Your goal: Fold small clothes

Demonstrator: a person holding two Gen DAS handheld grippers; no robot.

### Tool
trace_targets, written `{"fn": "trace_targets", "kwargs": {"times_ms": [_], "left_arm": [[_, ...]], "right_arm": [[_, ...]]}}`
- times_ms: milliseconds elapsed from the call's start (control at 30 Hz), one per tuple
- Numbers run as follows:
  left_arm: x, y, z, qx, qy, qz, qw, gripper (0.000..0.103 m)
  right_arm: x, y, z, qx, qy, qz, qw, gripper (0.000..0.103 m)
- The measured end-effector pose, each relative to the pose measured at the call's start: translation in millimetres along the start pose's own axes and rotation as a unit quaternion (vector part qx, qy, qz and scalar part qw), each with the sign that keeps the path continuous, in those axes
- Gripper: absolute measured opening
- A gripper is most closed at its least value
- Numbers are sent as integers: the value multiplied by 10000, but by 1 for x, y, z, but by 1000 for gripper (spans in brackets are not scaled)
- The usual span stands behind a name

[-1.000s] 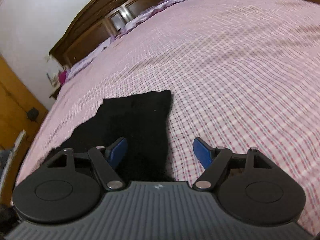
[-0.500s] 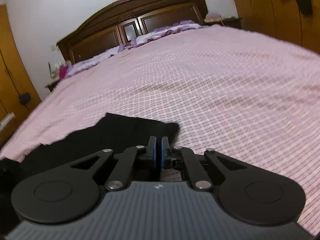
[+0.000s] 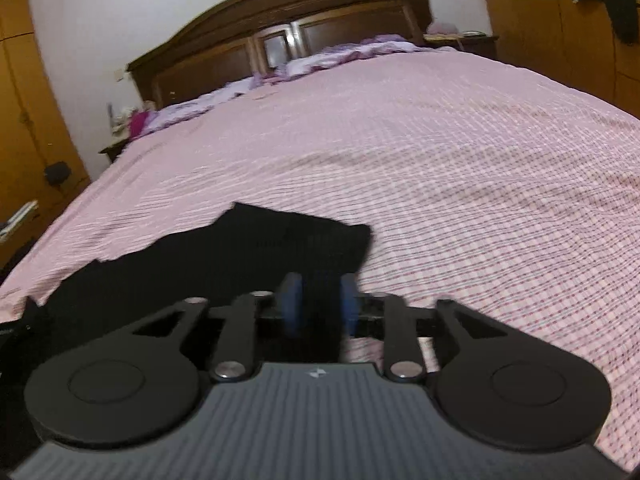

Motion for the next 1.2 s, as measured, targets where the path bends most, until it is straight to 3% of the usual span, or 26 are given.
{"fn": "trace_targets", "kwargs": {"times_ms": [167,267,367,633,900,1033,1200], "left_arm": [[-5,12,13,-265,84,63,9996,57],[0,6,24,-431,-62,-10,9991,57],[4,4,30,-320,-185,-106,9993,59],[-9,24,30,-395,-119,-57,9991,60],[-65,53,18,-317,40,-398,9987,60],[-110,54,16,-423,409,-698,9958,60],[-165,44,22,-711,989,-1100,9864,60]], "right_arm": [[-30,11,17,-156,184,-421,9988,61],[-35,5,30,-397,297,-338,9982,62],[-27,-9,45,-649,245,-165,9975,62],[-29,-3,48,-530,138,-236,9982,68],[-59,39,48,-405,91,-542,9977,75],[-73,60,55,-366,48,-662,9971,79],[-85,79,65,-338,-49,-698,9970,82]]}}
Point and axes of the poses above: each gripper's, at about its wrist camera, not at the fingertips, and y roughly against the way its jaws point, x to its right, z to its underside, the point moved 7 cm from there along -y, roughly the way its jaws point, and after that the axes turned 12 degrees about -z, right-handed, at the moved point
